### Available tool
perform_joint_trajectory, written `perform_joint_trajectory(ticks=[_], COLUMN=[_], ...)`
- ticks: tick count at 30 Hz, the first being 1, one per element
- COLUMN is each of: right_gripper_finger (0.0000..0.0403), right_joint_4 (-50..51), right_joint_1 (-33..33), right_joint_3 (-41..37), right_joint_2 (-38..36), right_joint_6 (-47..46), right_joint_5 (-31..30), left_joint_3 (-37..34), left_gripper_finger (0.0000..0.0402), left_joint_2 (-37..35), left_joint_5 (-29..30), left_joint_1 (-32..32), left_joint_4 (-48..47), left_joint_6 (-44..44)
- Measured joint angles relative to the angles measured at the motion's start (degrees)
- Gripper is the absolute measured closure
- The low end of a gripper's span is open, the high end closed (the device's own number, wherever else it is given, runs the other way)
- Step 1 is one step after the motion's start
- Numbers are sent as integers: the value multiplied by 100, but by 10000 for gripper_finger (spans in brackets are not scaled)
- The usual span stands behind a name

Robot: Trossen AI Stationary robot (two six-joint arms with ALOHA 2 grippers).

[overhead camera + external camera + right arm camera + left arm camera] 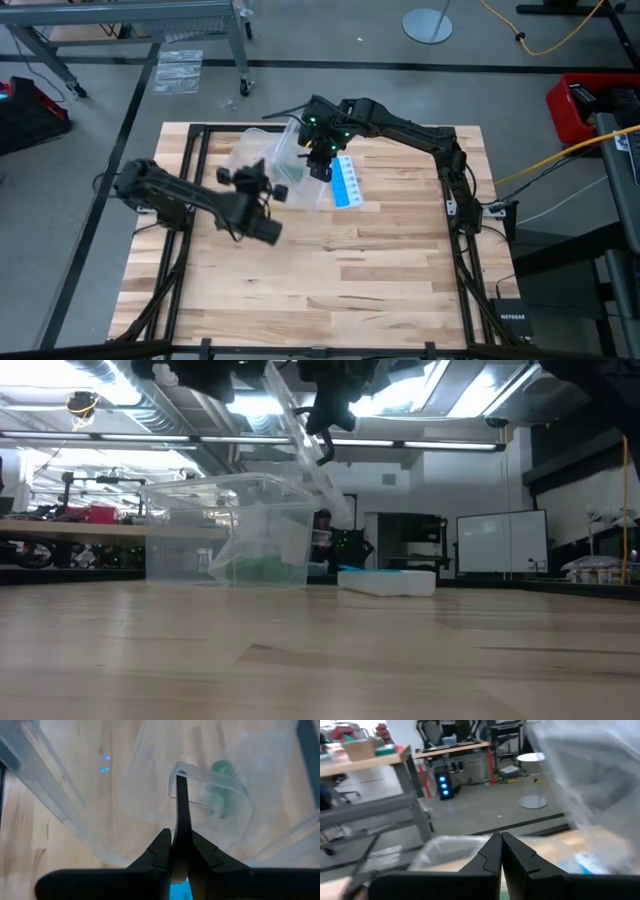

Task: Roll bandage
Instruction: Close the transparent bin

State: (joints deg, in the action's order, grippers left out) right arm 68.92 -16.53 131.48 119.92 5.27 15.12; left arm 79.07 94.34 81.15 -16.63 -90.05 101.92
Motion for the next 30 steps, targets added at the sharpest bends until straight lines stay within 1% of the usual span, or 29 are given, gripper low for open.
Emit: perform_joint_trajectory(ticks=[2, 5, 7, 9, 12, 14, 17, 19, 22, 27, 30], right_gripper_finger=[366, 366, 366, 366, 366, 366, 366, 366, 366, 366, 366], right_joint_4=[129, 265, 244, 265, 319, 340, 340, 342, 342, 331, 323], right_joint_1=[0, 4, 4, 4, 4, 5, 4, 4, 4, 7, 4], right_joint_3=[0, 0, -2, 0, 0, 0, 0, 0, 0, 0, 0], right_joint_2=[0, 0, 0, 0, 0, 0, 0, 0, 0, 0, 0], right_joint_6=[114, 146, 146, 146, 146, 145, 119, 117, 111, 82, 8], right_joint_5=[60, 77, 148, 255, 340, 382, 460, 508, 514, 559, 559], left_joint_3=[0, 0, 0, 0, -2, -38, -290, -589, -1245, -2443, -3096], left_gripper_finger=[399, 399, 399, 399, 399, 399, 399, 399, 399, 399, 399], left_joint_2=[-322, -824, -1138, -1487, -2053, -2434, -3109, -3571, -4304, -5257, -5564], left_joint_5=[3, -102, -370, -807, -1317, -1371, -1405, -1634, -2033, -2081, -2079], left_joint_1=[157, 279, 323, 367, 462, 517, 660, 781, 1011, 1378, 1583], left_joint_4=[3, 1, 3, -2, 2, 5, 6, 5, 2, 111, 528], left_joint_6=[-567, -1741, -2484, -3117, -3734, -3918, -3908, -3884, -3612, -2880, -2957])
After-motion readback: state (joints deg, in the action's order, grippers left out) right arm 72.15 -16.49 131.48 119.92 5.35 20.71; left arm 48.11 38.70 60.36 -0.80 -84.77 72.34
